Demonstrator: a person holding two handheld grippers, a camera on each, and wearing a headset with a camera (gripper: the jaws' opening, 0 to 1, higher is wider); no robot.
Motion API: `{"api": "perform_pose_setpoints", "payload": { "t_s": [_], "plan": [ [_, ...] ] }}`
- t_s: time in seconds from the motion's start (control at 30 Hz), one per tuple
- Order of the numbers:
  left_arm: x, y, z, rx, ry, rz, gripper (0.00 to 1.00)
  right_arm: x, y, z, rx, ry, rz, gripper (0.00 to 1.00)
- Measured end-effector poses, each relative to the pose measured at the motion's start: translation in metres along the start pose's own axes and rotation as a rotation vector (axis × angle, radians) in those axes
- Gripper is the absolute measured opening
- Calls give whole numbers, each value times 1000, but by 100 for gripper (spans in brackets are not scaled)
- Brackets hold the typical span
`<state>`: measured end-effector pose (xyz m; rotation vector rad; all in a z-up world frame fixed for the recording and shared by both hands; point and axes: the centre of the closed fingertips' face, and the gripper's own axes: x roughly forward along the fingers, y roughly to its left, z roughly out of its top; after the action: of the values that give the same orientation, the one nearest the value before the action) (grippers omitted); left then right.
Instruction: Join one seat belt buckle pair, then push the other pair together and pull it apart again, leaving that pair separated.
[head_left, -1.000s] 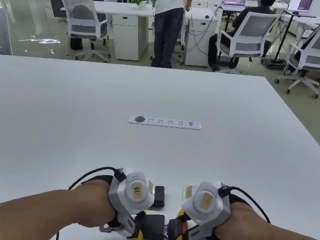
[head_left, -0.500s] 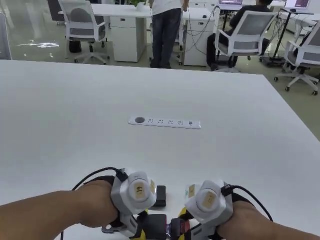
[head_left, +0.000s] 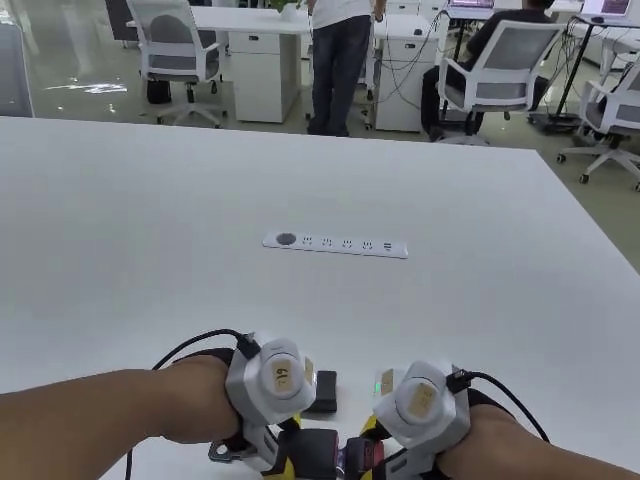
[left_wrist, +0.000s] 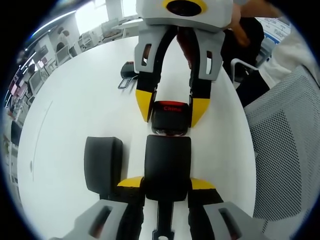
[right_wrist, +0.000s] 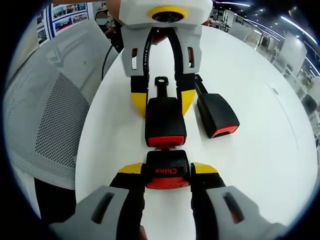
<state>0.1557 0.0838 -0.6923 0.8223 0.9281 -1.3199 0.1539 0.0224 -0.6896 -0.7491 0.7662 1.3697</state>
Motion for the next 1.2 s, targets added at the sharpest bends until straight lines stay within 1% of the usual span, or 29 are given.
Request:
{"api": "perform_pose_setpoints", "payload": {
  "t_s": [0.03, 0.07, 0.1, 0.13, 0.17, 0.2, 0.23, 0.27, 0.3, 0.33, 0.37, 0.43, 0.57, 0.6, 0.63, 0.67, 0.73, 0.83, 0.9, 0.93, 1.0, 1.03, 1.07, 1.13, 1.17, 1.2],
  "plan": [
    [-1, 0, -1, -4, 4, 3, 35, -1, 0, 1, 5, -2, 0, 34],
    [-2, 2, -5, -15, 11, 10, 36, -2, 1, 1, 10, -5, 0, 34],
    [-4, 3, -7, -18, 10, 18, 38, -4, 1, 2, 8, -9, -9, 34],
    [-7, 4, -7, -36, -3, 27, 39, -5, 0, 2, 10, -11, -12, 34],
    [-10, 4, -6, -54, -16, 27, 40, -8, -1, 4, 23, -20, -20, 35],
    [-15, 4, -3, -73, -42, 32, 40, -10, -2, 5, 30, -26, -26, 36],
    [-19, 5, 0, -78, -62, 36, 40, -13, -5, 3, 42, -25, -31, 37],
    [-24, 8, 2, -81, -80, 45, 40, -14, -6, 2, 47, -23, -31, 37],
    [-30, 13, 3, -97, -99, 66, 41, -21, -7, 3, 47, -24, -34, 37],
    [-32, 17, 3, -100, -112, 73, 43, -25, -8, 4, 44, -32, -37, 37],
    [-37, 23, 3, -89, -123, 96, 43, -33, -8, 6, 45, -37, -43, 37],
    [-45, 25, 6, -100, -126, 107, 42, -43, -12, 5, 51, -42, -53, 36],
    [-52, 35, 11, -102, -141, 125, 42, -56, -26, -3, 43, -33, -88, 36],
    [-51, 42, 10, -99, -141, 134, 42, -59, -30, -7, 48, -28, -95, 35],
    [-51, 45, 11, -100, -140, 140, 42, -59, -35, -11, 52, -24, -102, 35],
    [-50, 47, 13, -102, -139, 145, 42, -61, -40, -15, 51, -18, -114, 35],
    [-48, 53, 14, -99, -133, 150, 42, -66, -49, -24, 59, -8, -129, 34],
    [-46, 58, 13, -25, -81, 149, 43, -71, -57, -34, 74, 2, -147, 34],
    [-43, 65, 12, -17, -69, 152, 43, -73, -61, -43, 78, 21, -149, 34],
    [-46, 67, 14, -13, -71, 156, 43, -74, -64, -48, 77, 31, -154, 34],
    [-46, 72, 14, -17, -72, 160, 43, -78, -67, -53, 77, 44, -159, 34],
    [-45, 74, 13, -17, -70, 162, 44, -79, -72, -59, 75, 50, -165, 34],
    [-44, 73, 14, -12, -66, 163, 44, -80, -76, -62, 74, 53, -169, 34],
    [-43, 76, 13, -14, -59, 166, 43, -82, -84, -69, 70, 64, -185, 34],
    [-43, 78, 13, -17, -64, 172, 43, -82, -89, -72, 82, 67, -184, 35],
    [-43, 78, 14, -18, -67, 174, 43, -82, -90, -74, 89, 71, -180, 35]
  ]
}}
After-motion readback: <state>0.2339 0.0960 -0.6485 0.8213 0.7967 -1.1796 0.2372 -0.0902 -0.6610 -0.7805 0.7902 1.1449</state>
